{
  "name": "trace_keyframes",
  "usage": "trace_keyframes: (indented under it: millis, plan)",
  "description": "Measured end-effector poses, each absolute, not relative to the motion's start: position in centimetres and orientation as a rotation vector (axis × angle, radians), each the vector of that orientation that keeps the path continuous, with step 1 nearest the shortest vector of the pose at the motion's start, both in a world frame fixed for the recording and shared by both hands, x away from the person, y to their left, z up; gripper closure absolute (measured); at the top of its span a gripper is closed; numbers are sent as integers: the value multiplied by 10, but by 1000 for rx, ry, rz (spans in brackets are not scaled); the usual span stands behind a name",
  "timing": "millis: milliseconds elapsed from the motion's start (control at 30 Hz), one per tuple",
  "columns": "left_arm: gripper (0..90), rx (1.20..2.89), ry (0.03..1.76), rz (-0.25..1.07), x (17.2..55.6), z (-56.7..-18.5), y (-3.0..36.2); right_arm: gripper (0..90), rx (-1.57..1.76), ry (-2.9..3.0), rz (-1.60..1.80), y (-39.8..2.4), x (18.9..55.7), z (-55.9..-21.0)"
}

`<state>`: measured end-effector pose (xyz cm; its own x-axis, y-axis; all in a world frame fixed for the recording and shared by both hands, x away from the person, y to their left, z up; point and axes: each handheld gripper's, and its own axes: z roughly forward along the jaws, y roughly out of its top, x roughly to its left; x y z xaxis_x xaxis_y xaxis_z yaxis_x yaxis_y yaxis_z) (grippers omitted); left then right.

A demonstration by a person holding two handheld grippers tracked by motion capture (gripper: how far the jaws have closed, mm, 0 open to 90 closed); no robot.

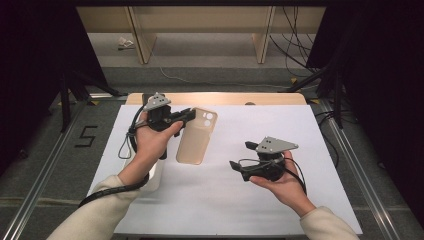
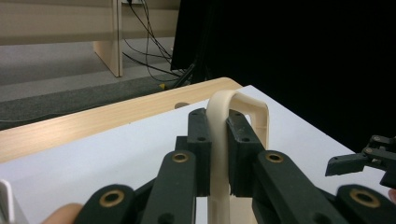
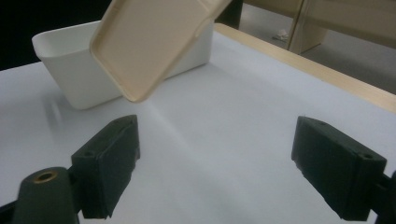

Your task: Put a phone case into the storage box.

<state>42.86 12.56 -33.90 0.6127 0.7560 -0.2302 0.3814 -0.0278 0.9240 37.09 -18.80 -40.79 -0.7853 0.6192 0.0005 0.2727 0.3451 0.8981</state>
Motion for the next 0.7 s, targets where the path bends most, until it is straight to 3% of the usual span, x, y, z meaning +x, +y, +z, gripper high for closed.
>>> trace_keyframes:
  millis: [700]
  plan:
    - [815,1604,973,430,429,-330,152,163,886,2207,1413,-211,371,-411]
